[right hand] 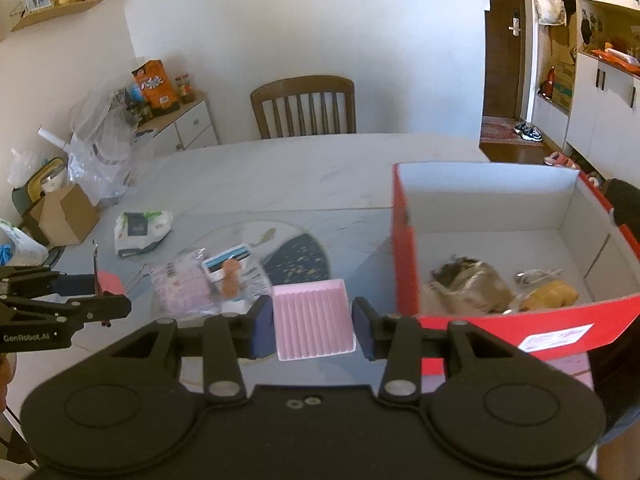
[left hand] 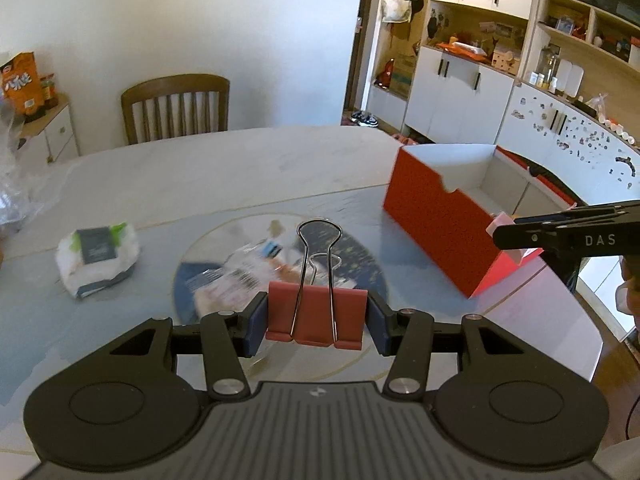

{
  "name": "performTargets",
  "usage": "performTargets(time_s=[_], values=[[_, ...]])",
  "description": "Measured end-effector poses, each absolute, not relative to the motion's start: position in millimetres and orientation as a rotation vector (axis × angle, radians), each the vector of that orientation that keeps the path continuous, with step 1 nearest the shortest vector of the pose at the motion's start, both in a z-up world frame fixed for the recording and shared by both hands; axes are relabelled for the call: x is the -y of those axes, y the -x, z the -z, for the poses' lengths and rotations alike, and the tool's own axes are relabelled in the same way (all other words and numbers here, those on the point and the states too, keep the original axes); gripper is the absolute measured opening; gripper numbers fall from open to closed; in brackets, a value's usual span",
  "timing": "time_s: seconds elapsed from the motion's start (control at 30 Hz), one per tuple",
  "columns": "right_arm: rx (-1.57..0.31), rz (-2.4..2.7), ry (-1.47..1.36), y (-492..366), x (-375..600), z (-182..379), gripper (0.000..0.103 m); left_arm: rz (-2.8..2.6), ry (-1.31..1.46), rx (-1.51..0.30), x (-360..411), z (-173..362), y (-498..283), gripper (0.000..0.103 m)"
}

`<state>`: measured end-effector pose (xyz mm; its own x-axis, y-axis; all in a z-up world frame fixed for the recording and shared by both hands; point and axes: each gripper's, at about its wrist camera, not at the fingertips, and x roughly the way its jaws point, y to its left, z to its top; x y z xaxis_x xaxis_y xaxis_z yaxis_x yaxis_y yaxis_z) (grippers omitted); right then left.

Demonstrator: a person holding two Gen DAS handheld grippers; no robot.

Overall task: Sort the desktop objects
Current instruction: 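Carry the pink binder clip and pink sponge with both tools over the red box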

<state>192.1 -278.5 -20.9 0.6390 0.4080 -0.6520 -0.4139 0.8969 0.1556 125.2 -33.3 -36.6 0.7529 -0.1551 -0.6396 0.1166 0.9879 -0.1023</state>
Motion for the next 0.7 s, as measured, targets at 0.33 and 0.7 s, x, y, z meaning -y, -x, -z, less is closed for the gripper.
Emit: performTargets(time_s=[0.33,0.7], values=[[-0.705,-0.446,0.006,-218.7,341.6,12.0,0.042,0.167,0.060,-0.664,92.8,22.6,-154.7,0.050],[-0.710,-0.365,0.012,-244.3,401.5,18.9,0.042,0.286,0.012,-0.657,174.7,13.0,-202.0,0.050]])
